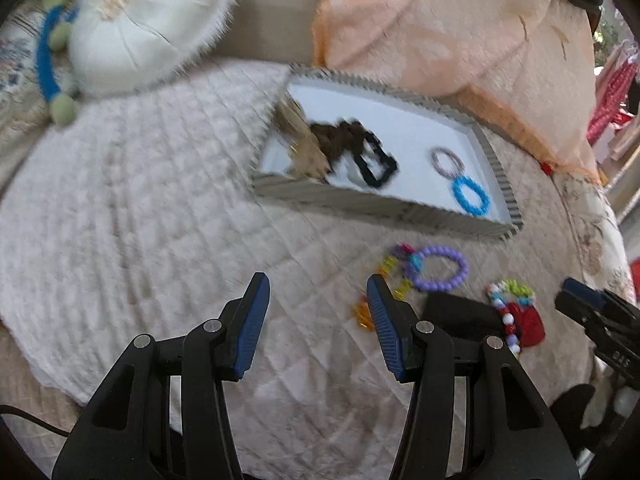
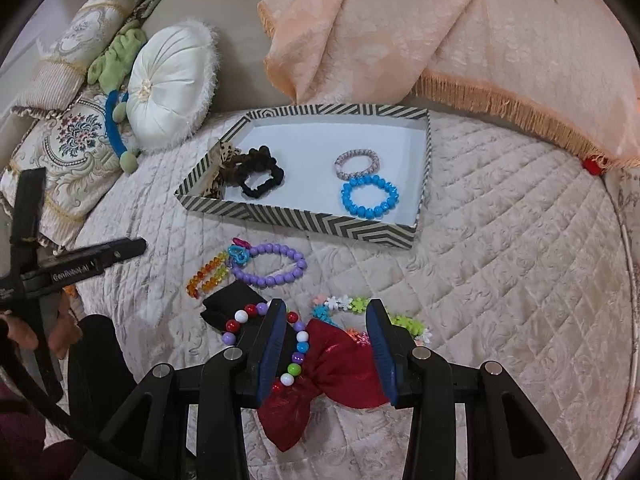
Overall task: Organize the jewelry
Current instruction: 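Withdraw both tools from the tray toward the remaining jewelry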
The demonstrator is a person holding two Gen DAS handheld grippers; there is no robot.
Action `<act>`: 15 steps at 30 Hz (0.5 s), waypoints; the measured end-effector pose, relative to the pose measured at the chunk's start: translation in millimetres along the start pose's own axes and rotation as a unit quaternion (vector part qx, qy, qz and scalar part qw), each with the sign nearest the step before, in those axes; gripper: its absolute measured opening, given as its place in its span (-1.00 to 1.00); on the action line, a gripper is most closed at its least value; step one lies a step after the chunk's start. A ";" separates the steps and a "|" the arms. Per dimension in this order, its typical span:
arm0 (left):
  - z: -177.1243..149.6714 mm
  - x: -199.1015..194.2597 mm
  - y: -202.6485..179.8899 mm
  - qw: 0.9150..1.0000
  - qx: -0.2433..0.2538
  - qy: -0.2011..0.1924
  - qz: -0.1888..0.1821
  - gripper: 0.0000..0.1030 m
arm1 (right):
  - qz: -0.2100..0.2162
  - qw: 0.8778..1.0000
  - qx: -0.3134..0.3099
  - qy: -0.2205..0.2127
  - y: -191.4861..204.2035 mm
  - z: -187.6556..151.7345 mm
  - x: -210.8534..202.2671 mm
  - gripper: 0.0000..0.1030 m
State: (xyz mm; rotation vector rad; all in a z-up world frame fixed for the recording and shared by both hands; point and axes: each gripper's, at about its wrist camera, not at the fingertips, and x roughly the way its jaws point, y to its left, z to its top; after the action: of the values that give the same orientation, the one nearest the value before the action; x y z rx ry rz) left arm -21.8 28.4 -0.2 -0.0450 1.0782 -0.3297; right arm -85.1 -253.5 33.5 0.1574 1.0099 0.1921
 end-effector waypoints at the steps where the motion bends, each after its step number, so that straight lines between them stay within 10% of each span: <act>1: -0.9 6.7 -2.0 1.000 0.001 0.010 -0.006 -0.02 | 0.004 1.000 0.000 0.002 -0.1 0.9 2.4 -0.24; 15: 5.9 71.9 -25.9 0.996 0.052 0.069 0.010 -0.02 | 0.013 0.995 -0.059 0.080 22.7 38.6 94.7 -0.24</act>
State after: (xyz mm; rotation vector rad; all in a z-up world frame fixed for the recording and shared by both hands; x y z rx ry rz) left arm 7.9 -17.5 -53.9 0.0829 1.1957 -0.3753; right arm -5.2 -211.1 -19.3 0.0475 1.1525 0.2913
